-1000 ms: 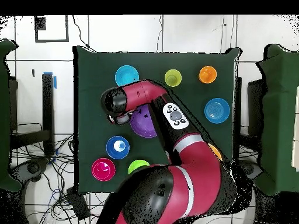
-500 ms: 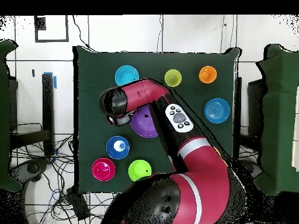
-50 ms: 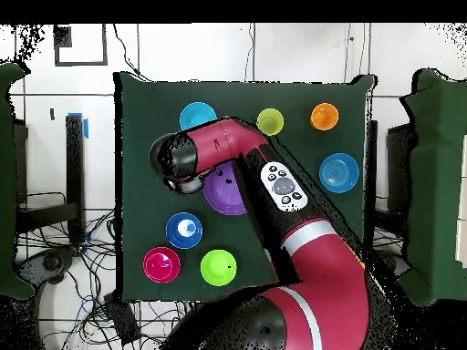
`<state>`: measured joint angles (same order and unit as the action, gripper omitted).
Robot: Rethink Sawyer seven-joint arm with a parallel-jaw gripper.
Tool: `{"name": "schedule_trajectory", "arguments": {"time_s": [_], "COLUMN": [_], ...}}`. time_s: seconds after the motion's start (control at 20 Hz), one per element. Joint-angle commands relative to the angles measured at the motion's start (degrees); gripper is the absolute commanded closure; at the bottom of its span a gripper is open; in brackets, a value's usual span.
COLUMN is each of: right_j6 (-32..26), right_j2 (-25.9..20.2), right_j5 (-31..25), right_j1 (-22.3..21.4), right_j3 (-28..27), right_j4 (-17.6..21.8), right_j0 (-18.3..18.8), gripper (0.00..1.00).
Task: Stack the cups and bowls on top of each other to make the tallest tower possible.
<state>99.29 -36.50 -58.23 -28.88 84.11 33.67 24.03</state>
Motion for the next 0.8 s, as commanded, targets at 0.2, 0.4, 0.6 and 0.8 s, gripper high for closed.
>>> {"name": "schedule_trajectory", "arguments": {"time_s": [0.2,0.4,0.6,0.8], "right_j6": [-13.65,-14.71,-14.74,-14.73], "right_j2": [-1.75,-1.47,-1.19,-1.14], "right_j5": [-5.32,-4.08,-2.67,-2.52], "right_j1": [-1.43,-1.67,-1.08,-0.42], "right_j3": [1.84,1.95,1.89,1.18], "right_j4": [0.37,1.33,2.34,2.84], "right_j0": [0.86,2.3,3.07,3.09], "gripper": [0.0,0.0,0.0,0.0]}}
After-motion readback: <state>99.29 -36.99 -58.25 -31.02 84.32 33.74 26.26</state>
